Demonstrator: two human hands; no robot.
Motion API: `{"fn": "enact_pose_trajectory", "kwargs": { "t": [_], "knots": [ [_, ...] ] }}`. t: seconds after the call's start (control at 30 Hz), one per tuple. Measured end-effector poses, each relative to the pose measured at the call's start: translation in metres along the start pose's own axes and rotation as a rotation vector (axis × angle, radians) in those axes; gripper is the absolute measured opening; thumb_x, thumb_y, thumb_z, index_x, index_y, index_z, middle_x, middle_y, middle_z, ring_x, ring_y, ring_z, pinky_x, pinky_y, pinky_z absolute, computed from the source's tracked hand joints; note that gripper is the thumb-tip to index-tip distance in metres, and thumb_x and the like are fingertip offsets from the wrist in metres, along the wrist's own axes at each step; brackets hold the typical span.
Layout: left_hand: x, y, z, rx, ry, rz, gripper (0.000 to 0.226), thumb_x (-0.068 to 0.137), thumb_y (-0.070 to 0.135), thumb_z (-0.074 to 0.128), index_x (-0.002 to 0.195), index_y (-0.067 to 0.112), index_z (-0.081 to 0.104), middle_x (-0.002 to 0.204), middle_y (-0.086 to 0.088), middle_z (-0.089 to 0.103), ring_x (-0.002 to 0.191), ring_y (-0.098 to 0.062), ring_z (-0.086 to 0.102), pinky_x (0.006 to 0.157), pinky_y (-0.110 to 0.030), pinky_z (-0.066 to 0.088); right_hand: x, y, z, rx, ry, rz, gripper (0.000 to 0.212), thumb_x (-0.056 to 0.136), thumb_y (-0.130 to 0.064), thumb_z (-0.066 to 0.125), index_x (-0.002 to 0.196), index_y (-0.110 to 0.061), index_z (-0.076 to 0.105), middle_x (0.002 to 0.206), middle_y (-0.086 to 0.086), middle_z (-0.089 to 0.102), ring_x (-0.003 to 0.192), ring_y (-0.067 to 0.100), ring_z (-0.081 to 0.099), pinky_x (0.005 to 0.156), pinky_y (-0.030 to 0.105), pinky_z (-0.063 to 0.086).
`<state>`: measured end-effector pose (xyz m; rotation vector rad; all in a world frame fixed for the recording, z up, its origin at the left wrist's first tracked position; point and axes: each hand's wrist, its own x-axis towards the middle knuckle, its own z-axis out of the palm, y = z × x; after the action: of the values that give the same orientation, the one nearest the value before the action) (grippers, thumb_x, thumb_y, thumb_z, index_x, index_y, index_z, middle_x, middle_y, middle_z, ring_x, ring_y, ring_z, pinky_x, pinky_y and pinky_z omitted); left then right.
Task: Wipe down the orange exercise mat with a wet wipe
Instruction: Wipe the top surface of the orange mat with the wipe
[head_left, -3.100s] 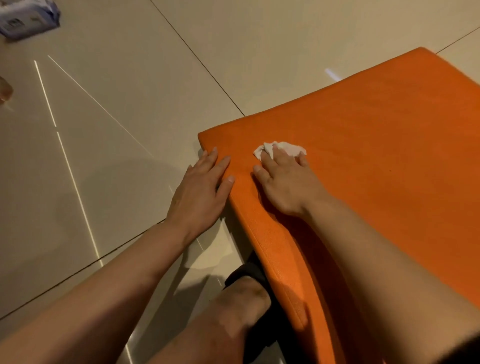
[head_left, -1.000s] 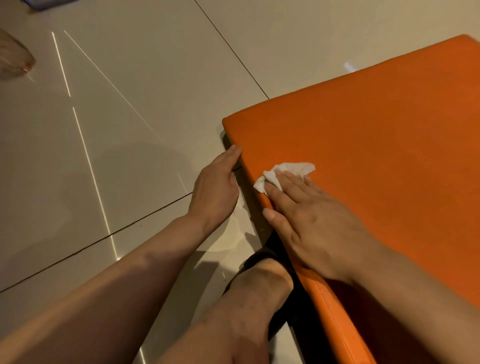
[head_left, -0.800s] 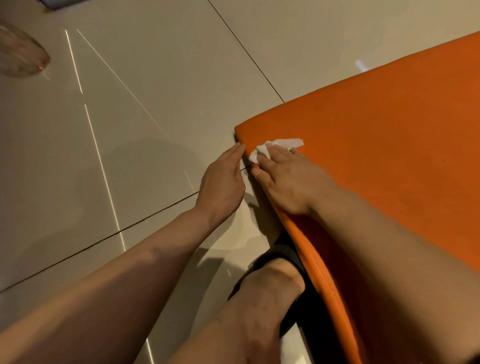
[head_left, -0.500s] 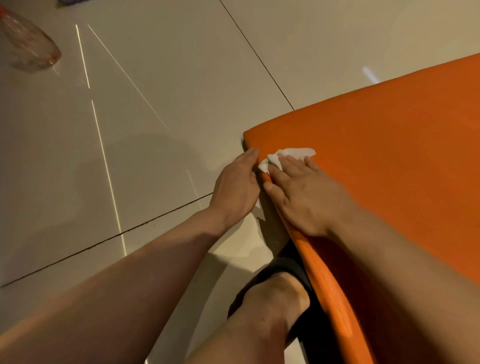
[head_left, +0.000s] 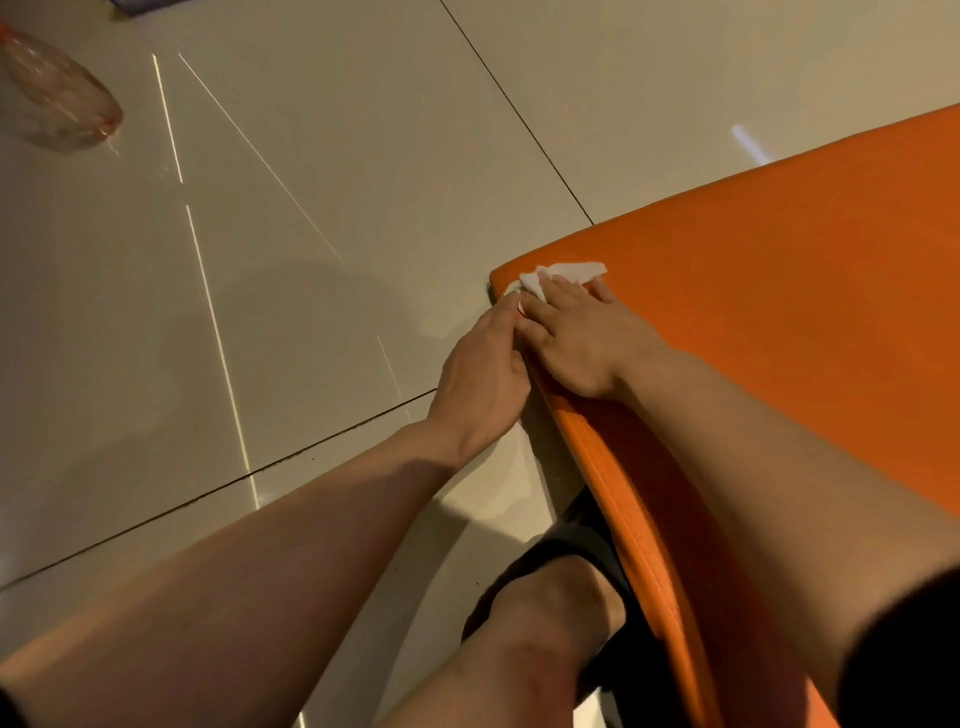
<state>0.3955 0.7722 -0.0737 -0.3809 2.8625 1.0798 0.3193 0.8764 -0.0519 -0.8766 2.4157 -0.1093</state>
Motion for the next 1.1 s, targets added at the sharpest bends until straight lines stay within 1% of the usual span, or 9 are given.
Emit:
{"fn": "enact_pose_trajectory", "kwargs": {
  "t": [0.13,0.27,0.33,0.4,0.53,0.67,0.97,1.03,1.1],
  "knots": [
    [-0.002,-0.004,0.000,0.008,-0.059,0.003,0.052,0.099,0.011,0.046,0.148,0.018,0.034,0.156,0.000,0.030,0.138,-0.016,0.034,0.102,-0.012,0.021,-0.039,0.011,0.007,-0.019,-0.001,-0.005,0.055,0.104,-0.044,0.011,0.155,-0.026,0.003,0.162,-0.001,-0.009,0.148,0.010,-0.009,0.120,0.038,-0.010],
    [-0.001,-0.011,-0.004,0.027,-0.077,0.003,0.052,0.097,0.009,0.049,0.147,0.017,0.039,0.156,0.001,0.029,0.140,-0.017,0.033,0.110,-0.022,0.026,-0.007,0.005,-0.003,-0.071,-0.001,0.001,0.055,0.105,-0.042,0.011,0.155,-0.022,0.007,0.163,0.004,-0.002,0.150,0.014,-0.004,0.121,0.041,-0.007],
    [0.000,-0.012,-0.005,0.021,-0.064,0.016,0.046,0.094,0.005,0.048,0.139,0.015,0.051,0.148,0.000,0.044,0.130,-0.018,0.046,0.109,-0.028,0.037,0.026,0.001,-0.009,-0.134,-0.001,-0.003,0.056,0.104,-0.041,0.011,0.156,-0.018,0.010,0.163,0.009,0.000,0.150,0.020,-0.001,0.121,0.045,-0.003],
    [0.001,-0.012,-0.006,0.024,-0.059,0.019,0.035,0.091,0.003,0.046,0.122,0.010,0.061,0.127,-0.004,0.059,0.110,-0.021,0.057,0.095,-0.035,0.047,0.051,-0.002,-0.012,-0.197,-0.018,-0.015,0.055,0.104,-0.038,0.011,0.155,-0.017,0.015,0.163,0.011,0.001,0.150,0.025,0.001,0.119,0.049,0.001],
    [0.002,-0.011,-0.005,0.039,-0.005,0.029,0.025,0.097,0.014,0.043,0.108,0.008,0.065,0.106,-0.005,0.065,0.094,-0.019,0.060,0.084,-0.035,0.048,0.038,0.000,-0.010,-0.183,-0.021,-0.036,0.053,0.105,-0.039,0.010,0.155,-0.023,0.010,0.163,0.009,-0.004,0.150,0.024,-0.003,0.120,0.050,-0.003],
    [0.005,-0.001,-0.007,0.100,0.020,0.045,0.027,0.098,0.025,0.051,0.118,0.013,0.064,0.122,-0.004,0.062,0.109,-0.017,0.058,0.085,-0.016,0.036,-0.022,0.015,0.000,-0.075,-0.008,-0.004,0.055,0.103,-0.046,0.007,0.155,-0.027,0.003,0.162,-0.001,-0.008,0.149,0.013,-0.008,0.120,0.042,-0.010],
    [0.018,0.005,-0.007,0.087,-0.030,0.048,0.036,0.086,0.024,0.065,0.120,0.011,0.061,0.118,-0.005,0.061,0.105,-0.020,0.057,0.085,-0.025,0.042,0.039,0.019,-0.019,-0.169,-0.025,0.004,0.053,0.105,-0.039,0.011,0.155,-0.023,0.008,0.163,0.007,-0.003,0.150,0.019,-0.004,0.120,0.047,-0.003],
    [0.020,0.007,-0.006,0.074,-0.081,0.058,0.043,0.088,0.022,0.062,0.130,0.013,0.058,0.134,-0.006,0.056,0.121,-0.022,0.053,0.097,-0.027,0.041,0.017,0.023,-0.012,-0.106,0.012,0.013,0.056,0.104,-0.043,0.009,0.156,-0.021,0.010,0.163,0.008,-0.002,0.150,0.019,-0.003,0.121,0.042,-0.004],
    [0.021,0.009,-0.008,0.061,-0.140,0.057,0.056,0.090,0.023,0.060,0.144,0.017,0.044,0.152,-0.003,0.037,0.140,-0.018,0.033,0.114,-0.032,0.030,-0.015,0.031,-0.002,-0.085,0.062,0.052,0.059,0.103,-0.047,0.008,0.156,-0.020,0.008,0.163,0.007,-0.001,0.150,0.018,-0.001,0.121,0.039,-0.004]
  ]
}}
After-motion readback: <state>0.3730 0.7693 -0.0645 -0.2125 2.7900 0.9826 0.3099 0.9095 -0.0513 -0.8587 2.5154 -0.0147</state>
